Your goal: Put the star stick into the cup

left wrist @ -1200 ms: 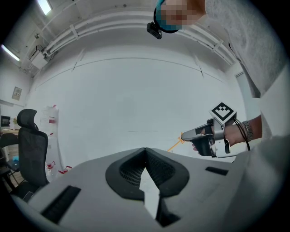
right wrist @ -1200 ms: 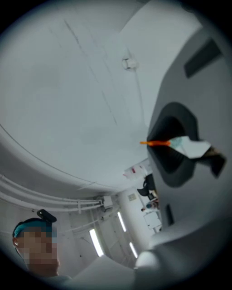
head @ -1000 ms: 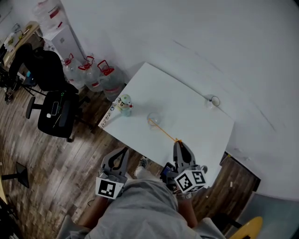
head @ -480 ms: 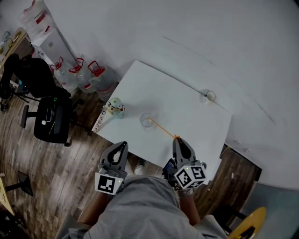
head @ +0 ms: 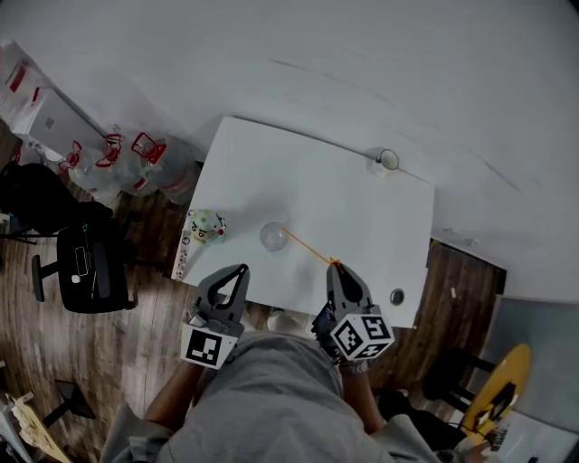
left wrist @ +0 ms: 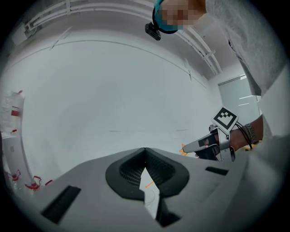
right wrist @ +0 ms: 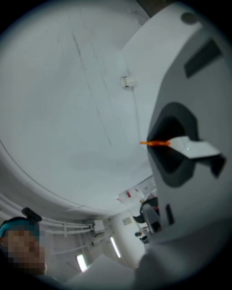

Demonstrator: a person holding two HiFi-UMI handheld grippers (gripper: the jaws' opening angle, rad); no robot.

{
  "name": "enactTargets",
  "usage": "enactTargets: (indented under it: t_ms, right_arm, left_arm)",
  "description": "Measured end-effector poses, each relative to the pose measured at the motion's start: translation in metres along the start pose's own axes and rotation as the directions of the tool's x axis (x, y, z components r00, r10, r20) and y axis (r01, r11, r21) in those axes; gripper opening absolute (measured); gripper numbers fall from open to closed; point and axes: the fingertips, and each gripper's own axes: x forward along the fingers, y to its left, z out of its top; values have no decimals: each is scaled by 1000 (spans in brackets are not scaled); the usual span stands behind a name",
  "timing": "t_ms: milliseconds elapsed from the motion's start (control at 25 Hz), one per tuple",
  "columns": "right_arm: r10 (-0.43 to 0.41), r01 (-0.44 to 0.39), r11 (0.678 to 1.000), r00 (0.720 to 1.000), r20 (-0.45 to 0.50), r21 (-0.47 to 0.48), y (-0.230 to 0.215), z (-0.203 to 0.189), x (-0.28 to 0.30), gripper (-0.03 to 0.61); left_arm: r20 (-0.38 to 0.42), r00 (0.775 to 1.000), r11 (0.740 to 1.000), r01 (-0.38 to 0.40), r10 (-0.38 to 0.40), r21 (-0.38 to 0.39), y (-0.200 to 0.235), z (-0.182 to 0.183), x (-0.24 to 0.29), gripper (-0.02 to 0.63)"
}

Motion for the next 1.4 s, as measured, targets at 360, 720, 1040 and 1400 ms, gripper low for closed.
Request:
enactTargets:
  t_ms: [360, 720, 1040, 1400]
  right_arm:
    - [-109, 108, 993, 994, 3, 48, 12, -19, 17, 46]
    - [-197, 195, 975, 980, 8, 110, 23, -45, 28, 46]
    - [-236, 235, 961, 972, -11, 146, 29, -58, 38, 46]
    - [-250, 254, 954, 967, -49, 156, 27, -67, 52, 46]
  left_arm:
    - [-28, 987, 987, 158, -158, 1, 21, -12, 22, 29]
    - [-63, 956, 957, 289, -288, 11, 33, -21, 31, 29]
    - [-96, 931, 935, 355, -353, -1, 36, -29, 34, 29]
    - [-119, 897, 901, 432, -425, 41, 29, -34, 43, 29]
